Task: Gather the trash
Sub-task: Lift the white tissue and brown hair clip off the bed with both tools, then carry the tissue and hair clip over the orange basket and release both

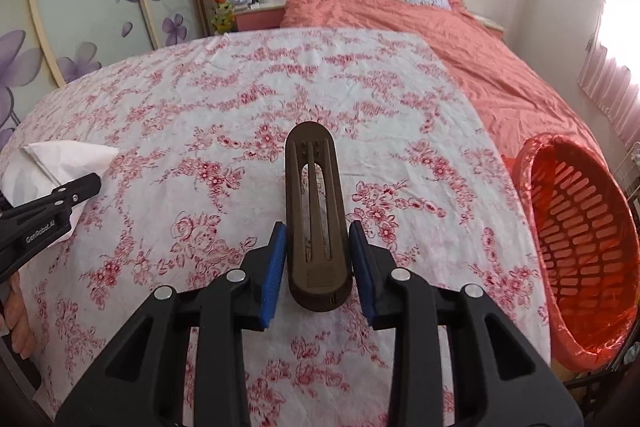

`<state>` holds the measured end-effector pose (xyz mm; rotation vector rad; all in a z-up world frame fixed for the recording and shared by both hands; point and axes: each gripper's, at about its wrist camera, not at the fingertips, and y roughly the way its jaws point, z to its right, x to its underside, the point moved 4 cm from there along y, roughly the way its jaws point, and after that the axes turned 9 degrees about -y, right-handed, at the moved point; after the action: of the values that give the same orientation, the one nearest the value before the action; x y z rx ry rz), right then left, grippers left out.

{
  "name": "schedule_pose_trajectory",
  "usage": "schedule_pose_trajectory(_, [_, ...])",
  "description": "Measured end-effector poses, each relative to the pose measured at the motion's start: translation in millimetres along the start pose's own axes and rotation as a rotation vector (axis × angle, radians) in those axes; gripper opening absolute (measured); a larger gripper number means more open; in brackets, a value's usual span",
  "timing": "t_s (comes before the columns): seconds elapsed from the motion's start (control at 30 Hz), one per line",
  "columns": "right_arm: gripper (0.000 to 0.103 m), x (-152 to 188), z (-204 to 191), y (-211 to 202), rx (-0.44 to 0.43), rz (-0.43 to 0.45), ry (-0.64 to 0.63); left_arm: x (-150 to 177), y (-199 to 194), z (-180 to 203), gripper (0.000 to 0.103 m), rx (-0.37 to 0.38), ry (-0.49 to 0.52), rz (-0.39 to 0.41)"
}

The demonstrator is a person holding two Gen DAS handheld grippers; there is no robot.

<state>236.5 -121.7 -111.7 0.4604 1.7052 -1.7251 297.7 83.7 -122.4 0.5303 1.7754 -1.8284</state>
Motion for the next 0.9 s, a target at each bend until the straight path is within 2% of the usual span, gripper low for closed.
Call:
schedule_pose_trajectory(0.43, [0.033, -8.1, 22.9, -56.9, 0.019, 0.100, 0.046, -13.6, -53.9, 27.6, 0.033, 0.065, 0.017, 0.084])
schedule_pose_trajectory(0.7, [0.033, -2.8, 49.4, -89.9, 0.057, 0.151, 0.089, -15.4, -88.0, 63.9, 0.033, 0.127, 0.052, 0.123])
schedule_pose_trajectory(0.9, [0.033, 4.8, 78.3, -113.7, 0.105, 0.187, 0.130, -12.5, -108.9, 105.4, 0.033, 0.199, 0.086, 0.134])
